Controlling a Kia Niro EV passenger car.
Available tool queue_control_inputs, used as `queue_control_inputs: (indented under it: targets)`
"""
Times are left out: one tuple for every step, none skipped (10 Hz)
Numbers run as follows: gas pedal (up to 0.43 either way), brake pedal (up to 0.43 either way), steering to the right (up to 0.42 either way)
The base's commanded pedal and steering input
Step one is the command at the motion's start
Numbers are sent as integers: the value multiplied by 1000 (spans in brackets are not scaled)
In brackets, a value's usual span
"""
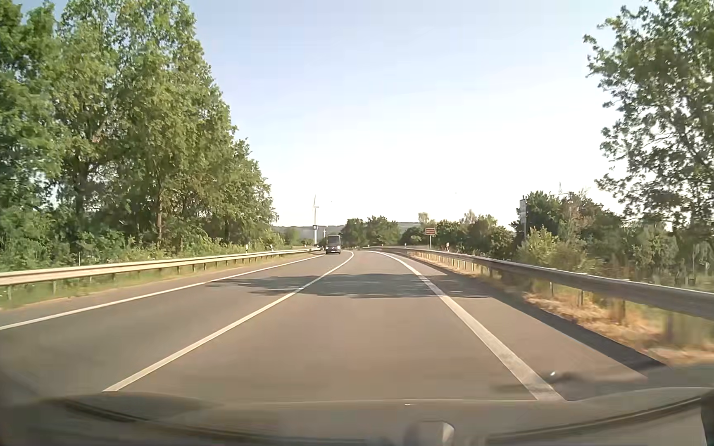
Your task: Follow the waypoints while adhering to traffic rules and regulations
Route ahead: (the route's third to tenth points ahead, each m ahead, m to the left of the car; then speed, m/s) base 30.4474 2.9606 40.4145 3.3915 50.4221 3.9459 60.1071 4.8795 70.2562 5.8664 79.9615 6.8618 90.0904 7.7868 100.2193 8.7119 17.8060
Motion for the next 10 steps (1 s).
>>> queue_control_inputs:
  targets:
    - [189,6,-8]
    - [189,6,-8]
    - [189,6,-8]
    - [189,6,-6]
    - [189,6,-4]
    - [189,6,-4]
    - [189,6,-3]
    - [189,6,-1]
    - [189,6,0]
    - [189,6,0]
